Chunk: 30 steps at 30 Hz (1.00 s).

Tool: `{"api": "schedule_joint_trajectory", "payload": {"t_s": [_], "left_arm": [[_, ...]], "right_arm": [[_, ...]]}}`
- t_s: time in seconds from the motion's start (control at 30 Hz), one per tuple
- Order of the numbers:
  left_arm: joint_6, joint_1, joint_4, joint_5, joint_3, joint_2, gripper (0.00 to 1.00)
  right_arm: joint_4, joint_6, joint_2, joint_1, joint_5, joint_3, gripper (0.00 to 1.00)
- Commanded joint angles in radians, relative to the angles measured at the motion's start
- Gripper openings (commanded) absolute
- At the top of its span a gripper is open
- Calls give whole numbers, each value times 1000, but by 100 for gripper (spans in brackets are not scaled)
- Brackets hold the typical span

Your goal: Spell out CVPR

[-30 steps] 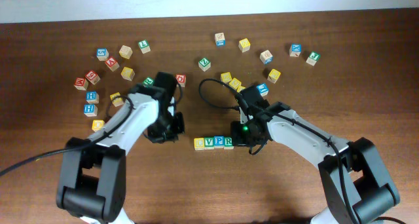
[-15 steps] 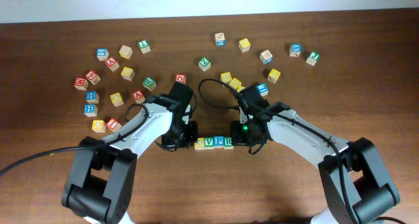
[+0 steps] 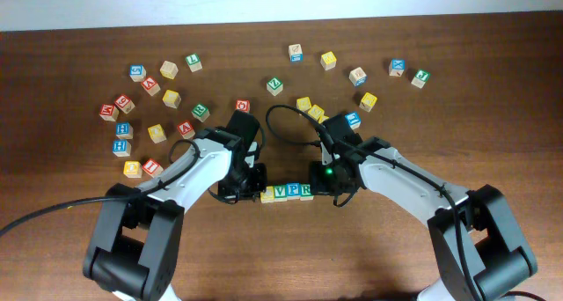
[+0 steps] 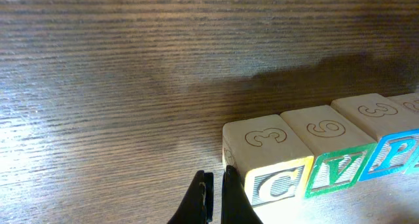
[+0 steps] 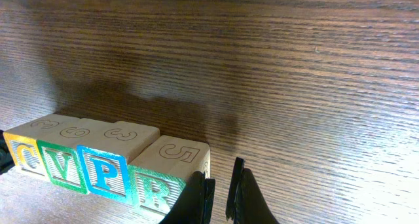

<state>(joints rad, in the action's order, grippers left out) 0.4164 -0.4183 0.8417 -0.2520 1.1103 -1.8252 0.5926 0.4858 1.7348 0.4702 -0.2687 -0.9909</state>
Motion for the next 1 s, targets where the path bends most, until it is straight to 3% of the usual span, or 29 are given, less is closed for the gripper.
{"api": "schedule_joint_trajectory", "payload": {"t_s": [0.0,0.47,0.53,0.97], "left_arm": [[32,-5,7,-22,-11,17,0],[42,-5,4,-29,-11,17,0],[42,-5,5,-14,-11,17,0],[42,-2,7,13,-10,20,0]], "right_arm": [[2,-5,7,8,-20,6,5],[6,2,7,8,-41,6,6],[6,2,7,8,-41,6,10],[14,2,5,6,-8,3,15]]}}
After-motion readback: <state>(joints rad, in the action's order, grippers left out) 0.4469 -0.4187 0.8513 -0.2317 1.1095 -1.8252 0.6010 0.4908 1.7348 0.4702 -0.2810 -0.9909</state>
